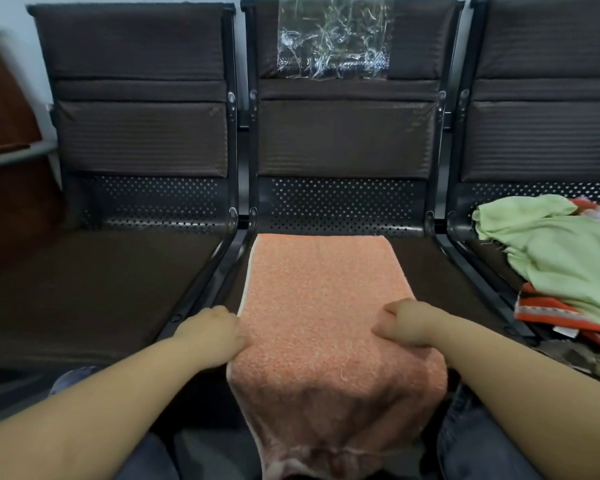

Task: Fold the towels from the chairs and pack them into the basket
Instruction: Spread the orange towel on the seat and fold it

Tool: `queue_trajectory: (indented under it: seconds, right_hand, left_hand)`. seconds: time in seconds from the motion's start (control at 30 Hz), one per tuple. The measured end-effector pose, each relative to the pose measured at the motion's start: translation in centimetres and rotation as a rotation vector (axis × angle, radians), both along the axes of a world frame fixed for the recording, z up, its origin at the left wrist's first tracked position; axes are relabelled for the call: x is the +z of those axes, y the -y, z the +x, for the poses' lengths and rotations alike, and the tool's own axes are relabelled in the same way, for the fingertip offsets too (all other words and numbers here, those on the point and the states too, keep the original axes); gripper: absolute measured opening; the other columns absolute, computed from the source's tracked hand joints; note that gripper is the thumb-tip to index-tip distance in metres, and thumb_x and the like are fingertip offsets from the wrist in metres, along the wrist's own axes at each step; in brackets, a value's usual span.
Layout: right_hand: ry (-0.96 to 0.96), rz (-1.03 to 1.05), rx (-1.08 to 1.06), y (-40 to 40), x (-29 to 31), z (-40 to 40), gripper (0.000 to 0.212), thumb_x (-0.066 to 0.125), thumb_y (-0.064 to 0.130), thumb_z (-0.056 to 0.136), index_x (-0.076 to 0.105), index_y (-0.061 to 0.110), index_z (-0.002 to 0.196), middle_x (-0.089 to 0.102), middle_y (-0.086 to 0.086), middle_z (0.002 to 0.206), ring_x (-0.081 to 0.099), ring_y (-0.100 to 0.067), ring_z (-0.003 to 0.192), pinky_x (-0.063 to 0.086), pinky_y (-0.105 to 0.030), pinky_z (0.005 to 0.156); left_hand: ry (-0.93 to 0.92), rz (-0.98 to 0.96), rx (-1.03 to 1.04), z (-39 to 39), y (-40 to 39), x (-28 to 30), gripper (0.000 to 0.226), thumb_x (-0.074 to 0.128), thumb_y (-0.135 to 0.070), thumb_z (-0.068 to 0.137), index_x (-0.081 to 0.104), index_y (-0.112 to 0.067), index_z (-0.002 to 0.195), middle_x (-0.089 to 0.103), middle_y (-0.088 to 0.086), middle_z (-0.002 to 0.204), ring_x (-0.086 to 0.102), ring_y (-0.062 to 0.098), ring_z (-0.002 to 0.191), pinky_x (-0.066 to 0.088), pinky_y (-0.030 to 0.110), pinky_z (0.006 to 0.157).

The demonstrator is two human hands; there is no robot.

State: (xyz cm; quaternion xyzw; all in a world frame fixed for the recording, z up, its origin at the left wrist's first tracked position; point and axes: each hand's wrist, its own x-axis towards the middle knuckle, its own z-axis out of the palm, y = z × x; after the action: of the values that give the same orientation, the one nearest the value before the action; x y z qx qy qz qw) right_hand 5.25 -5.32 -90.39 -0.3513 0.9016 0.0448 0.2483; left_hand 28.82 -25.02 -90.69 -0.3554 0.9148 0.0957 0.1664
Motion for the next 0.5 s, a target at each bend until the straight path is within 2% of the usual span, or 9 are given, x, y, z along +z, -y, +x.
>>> queue_trajectory:
  seconds: [0.13,0.2,0.27,0.33,0.37,0.43,0.5]
  right_hand:
    - [0.019,-0.117,-0.147,-1.5,0.7,-0.8,0.066,0.065,0.044,0.084,0.044,0.013,0.139,0.045,-0.009,0.142,0.047,-0.026,0.127,0.039,-0.034,0.105]
    - [-0.004,-0.137,-0.220,-1.8,0.9,-1.2,0.063,0.070,0.038,0.082,0.049,0.009,0.134,0.053,-0.009,0.134,0.051,-0.025,0.121,0.043,-0.032,0.099]
    - [0.002,-0.132,-0.320,-2.0,1.1,-1.4,0.067,0.074,0.039,0.079,0.049,0.004,0.130,0.057,-0.011,0.125,0.055,-0.026,0.115,0.046,-0.031,0.091]
    - [0.050,-0.113,-0.399,-2.1,1.2,-1.4,0.066,0.075,0.039,0.078,0.052,-0.001,0.126,0.059,-0.012,0.116,0.057,-0.026,0.108,0.048,-0.031,0.086]
    - [0.085,-0.123,-0.429,-2.2,1.3,-1.2,0.063,0.075,0.036,0.079,0.052,-0.002,0.124,0.059,-0.013,0.117,0.058,-0.027,0.108,0.049,-0.032,0.088]
    - [0.187,-0.184,-0.483,-2.3,1.2,-1.1,0.057,0.075,0.029,0.081,0.053,-0.004,0.122,0.059,-0.016,0.119,0.058,-0.028,0.102,0.050,-0.034,0.084]
    - [0.307,-0.289,-0.557,-2.3,1.0,-1.1,0.043,0.074,0.022,0.081,0.057,-0.002,0.113,0.061,-0.016,0.104,0.055,-0.026,0.086,0.046,-0.030,0.069]
  left_hand:
    - [-0.061,0.006,0.210,-0.6,-0.3,0.1,0.056,0.059,-0.056,0.083,0.054,-0.019,0.125,0.046,0.007,0.129,0.050,0.026,0.117,0.045,0.039,0.095]
    - [-0.049,0.002,0.252,-1.2,-0.2,-0.1,0.052,0.061,-0.053,0.081,0.059,-0.016,0.116,0.053,0.010,0.124,0.055,0.028,0.112,0.047,0.036,0.089]
    - [-0.044,0.053,0.287,-1.6,0.0,-0.2,0.046,0.065,-0.048,0.080,0.067,-0.006,0.099,0.064,0.016,0.105,0.063,0.029,0.098,0.047,0.033,0.075]
    - [-0.035,0.139,0.314,-1.7,0.2,-0.1,0.040,0.069,-0.040,0.080,0.066,-0.001,0.081,0.064,0.015,0.082,0.065,0.027,0.084,0.042,0.030,0.064]
    - [-0.037,0.174,0.331,-1.8,0.2,0.1,0.036,0.070,-0.038,0.081,0.065,-0.002,0.076,0.062,0.014,0.075,0.063,0.026,0.079,0.040,0.028,0.061]
    - [-0.050,0.212,0.347,-2.0,0.3,0.1,0.033,0.070,-0.034,0.082,0.067,-0.002,0.083,0.062,0.014,0.077,0.061,0.024,0.080,0.038,0.026,0.064]
    - [-0.099,0.232,0.360,-2.3,0.3,0.3,0.028,0.066,-0.032,0.085,0.065,-0.004,0.085,0.061,0.010,0.080,0.057,0.022,0.075,0.039,0.027,0.063]
